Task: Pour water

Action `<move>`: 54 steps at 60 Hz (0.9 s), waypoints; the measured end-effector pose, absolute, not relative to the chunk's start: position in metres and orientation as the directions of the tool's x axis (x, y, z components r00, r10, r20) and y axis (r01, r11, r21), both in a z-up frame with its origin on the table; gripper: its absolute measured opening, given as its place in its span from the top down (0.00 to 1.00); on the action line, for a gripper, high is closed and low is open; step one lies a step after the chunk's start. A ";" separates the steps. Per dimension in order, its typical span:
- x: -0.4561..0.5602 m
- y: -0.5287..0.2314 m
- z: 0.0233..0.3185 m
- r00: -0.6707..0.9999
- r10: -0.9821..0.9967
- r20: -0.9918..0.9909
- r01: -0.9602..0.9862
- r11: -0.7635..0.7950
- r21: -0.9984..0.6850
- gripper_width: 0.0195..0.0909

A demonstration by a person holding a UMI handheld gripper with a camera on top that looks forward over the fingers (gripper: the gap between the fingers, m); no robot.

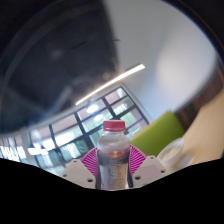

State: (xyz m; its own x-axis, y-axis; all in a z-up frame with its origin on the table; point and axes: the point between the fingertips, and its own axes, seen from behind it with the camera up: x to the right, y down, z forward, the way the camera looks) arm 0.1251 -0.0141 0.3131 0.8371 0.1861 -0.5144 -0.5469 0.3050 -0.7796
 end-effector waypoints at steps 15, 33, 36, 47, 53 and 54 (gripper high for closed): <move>0.327 0.015 0.216 0.986 -0.156 -0.050 -0.011 0.238 -0.971 0.78; 0.350 0.070 0.091 0.986 -0.164 -0.023 -0.025 -0.012 -1.000 0.75; 0.347 0.070 0.095 0.987 -0.159 0.016 0.017 0.002 -1.000 0.77; 0.348 0.070 0.093 0.985 -0.174 0.013 0.014 0.002 -1.000 0.77; 0.348 0.065 0.092 0.983 -0.180 0.017 0.016 -0.003 -1.000 0.61; 0.347 0.063 0.092 0.984 -0.180 0.020 0.019 -0.006 -1.000 0.57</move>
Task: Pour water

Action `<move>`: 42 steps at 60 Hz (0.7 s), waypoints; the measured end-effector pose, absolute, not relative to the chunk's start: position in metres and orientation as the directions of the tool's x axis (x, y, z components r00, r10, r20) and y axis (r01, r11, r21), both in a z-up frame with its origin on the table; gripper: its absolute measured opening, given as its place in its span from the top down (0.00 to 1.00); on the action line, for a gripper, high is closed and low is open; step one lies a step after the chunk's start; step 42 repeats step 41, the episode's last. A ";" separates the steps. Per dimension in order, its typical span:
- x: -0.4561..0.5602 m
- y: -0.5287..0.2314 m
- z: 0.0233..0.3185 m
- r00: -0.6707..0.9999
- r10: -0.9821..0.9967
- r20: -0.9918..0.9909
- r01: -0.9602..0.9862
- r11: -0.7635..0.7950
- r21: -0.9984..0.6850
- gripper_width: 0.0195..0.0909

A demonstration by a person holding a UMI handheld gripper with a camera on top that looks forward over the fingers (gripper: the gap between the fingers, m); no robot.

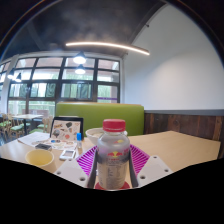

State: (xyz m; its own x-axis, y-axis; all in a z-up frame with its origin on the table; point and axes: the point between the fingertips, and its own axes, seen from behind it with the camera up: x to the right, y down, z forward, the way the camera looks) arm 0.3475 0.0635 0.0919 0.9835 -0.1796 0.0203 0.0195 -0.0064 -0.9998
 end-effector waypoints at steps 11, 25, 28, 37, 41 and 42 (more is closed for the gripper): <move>0.333 0.020 0.101 0.984 -0.177 -0.019 -0.029 -0.054 -0.998 0.11; 0.285 -0.088 0.135 0.978 -0.207 0.002 -0.013 -0.069 -0.998 0.11; 0.272 -0.107 0.139 0.980 -0.200 -0.003 -0.018 -0.073 -0.997 0.12; 0.236 -0.155 0.147 0.985 -0.168 -0.024 -0.035 -0.065 -0.997 0.10; 0.220 -0.170 0.148 0.988 -0.154 -0.032 -0.042 -0.063 -0.997 0.10; 0.220 -0.170 0.148 0.988 -0.154 -0.032 -0.042 -0.063 -0.997 0.10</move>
